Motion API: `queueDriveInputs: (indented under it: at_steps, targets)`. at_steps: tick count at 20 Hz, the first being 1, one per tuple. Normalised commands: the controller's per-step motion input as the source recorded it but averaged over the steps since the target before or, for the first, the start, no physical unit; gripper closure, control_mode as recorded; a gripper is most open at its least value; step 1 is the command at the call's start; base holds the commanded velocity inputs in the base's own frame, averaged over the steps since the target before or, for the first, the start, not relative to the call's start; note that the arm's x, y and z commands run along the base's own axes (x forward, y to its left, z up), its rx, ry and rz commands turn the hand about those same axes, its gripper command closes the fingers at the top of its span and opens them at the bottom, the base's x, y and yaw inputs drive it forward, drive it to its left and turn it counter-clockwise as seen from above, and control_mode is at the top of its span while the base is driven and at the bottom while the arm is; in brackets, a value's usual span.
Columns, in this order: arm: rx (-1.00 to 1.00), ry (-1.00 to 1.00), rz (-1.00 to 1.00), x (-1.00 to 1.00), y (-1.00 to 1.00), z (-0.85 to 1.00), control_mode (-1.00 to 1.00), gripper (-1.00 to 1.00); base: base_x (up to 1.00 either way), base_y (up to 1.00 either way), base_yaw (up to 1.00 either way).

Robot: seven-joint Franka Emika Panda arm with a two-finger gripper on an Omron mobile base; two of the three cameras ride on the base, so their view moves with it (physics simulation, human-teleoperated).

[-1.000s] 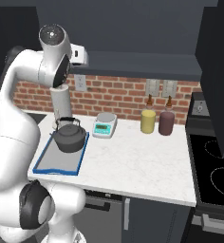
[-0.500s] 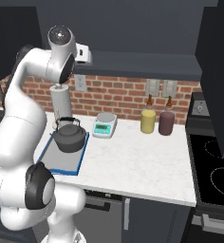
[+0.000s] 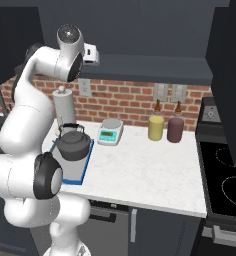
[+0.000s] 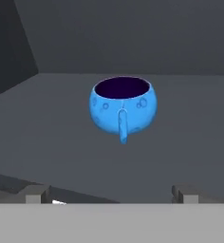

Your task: Pick the kettle from the counter and place it on the tray. Then pick the mug from the cabinet and place it on the tray. Then close the cabinet doors.

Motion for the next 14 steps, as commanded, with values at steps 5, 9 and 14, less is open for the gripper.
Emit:
queueDriveInputs:
  at_steps: [5, 9, 14]
  targets:
    - [-0.01, 0.00, 0.00, 0.26, 0.04, 0.00, -1.00, -1.00, 0.00, 0.00, 0.00]
    - [-0.01, 0.00, 0.00, 0.19, 0.05, 0.00, -1.00, -1.00, 0.00, 0.00, 0.00]
    - [-0.01, 0.00, 0.00, 0.23, 0.07, -0.03, -1.00, -1.00, 0.00, 0.00, 0.00]
